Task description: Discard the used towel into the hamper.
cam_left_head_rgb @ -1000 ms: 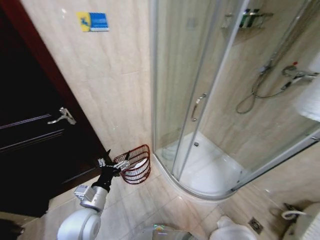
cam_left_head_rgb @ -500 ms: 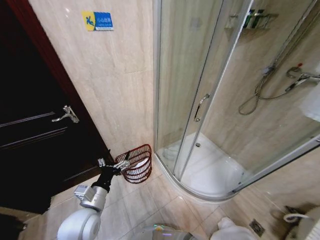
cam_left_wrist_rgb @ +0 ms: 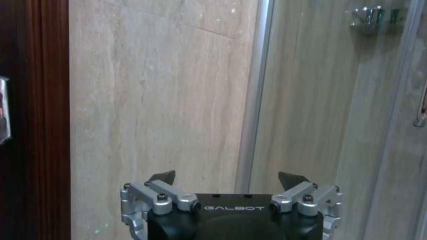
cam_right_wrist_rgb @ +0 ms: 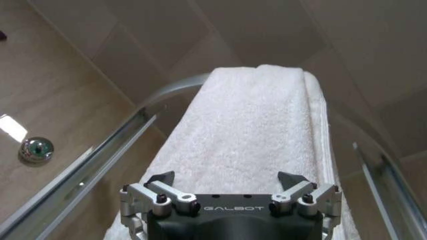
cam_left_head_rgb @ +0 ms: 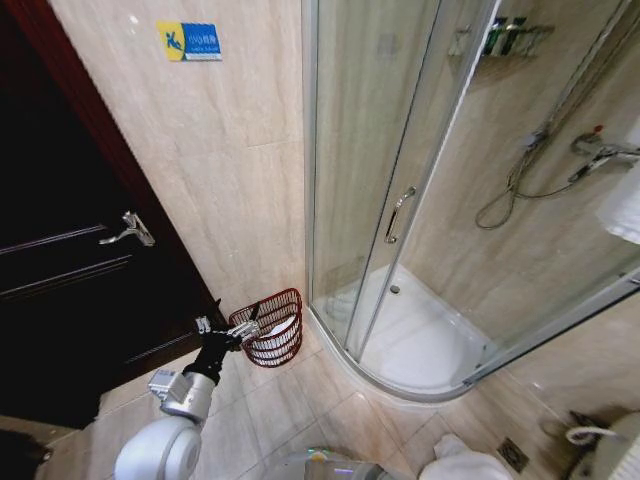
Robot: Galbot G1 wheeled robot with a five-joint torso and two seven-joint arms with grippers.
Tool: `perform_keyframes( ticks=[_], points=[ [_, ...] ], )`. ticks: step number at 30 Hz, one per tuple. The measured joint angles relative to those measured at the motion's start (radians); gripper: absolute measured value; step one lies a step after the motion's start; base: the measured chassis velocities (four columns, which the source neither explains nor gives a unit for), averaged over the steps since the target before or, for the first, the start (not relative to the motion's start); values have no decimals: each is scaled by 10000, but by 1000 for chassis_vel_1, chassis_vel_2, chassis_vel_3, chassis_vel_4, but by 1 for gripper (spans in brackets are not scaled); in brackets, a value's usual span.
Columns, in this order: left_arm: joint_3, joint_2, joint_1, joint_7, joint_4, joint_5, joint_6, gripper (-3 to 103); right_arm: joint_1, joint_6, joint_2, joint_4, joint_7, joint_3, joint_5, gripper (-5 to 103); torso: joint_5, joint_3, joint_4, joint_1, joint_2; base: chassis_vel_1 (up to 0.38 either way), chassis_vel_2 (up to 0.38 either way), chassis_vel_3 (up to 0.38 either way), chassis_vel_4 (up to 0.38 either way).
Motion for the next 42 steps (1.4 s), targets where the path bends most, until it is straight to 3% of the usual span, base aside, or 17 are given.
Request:
perform_keyframes(
  ticks=[7, 10, 14, 24, 29, 31, 42],
  points=[
    [0, 0, 0, 1, 0, 0, 0, 100, 124, -471, -288, -566, -452, 145, 416, 100, -4, 0, 3, 0, 0, 0, 0, 0, 0],
    [0, 0, 0, 0, 0, 0, 0, 100, 145, -288, -40, -1191, -1100, 159, -118, 100, -8, 0, 1, -1, 3, 0, 0, 0, 0],
    [-1, 0, 0, -1, 0, 0, 0, 100, 36, 194, 1236, -1449, -1326, -21, -1167, 100, 9, 1, 3, 0, 2, 0, 0, 0, 0],
    [0, 1, 0, 0, 0, 0, 1, 100, 982, 766, 2813, -895, -974, -1646, -2001, 100, -1, 2, 3, 0, 1, 0, 0, 0, 0],
    [0, 1, 0, 1, 0, 0, 1, 100, 3108, 620, 3513, -1300, -824, -3162, -2651, 100, -4, 1, 2, 0, 2, 0, 0, 0, 0],
    [0, -1, 0, 1, -1, 0, 0, 100, 4673, 212, 4093, -1759, -691, -4147, -3416, 100, -6, 2, 6, 1, 1, 0, 0, 0, 0],
    [-1, 0, 0, 1, -1, 0, 1, 100, 7536, -978, 4724, -2296, -507, -5273, -5177, 100, -2, 1, 0, 0, 1, 0, 0, 0, 0]
  ],
)
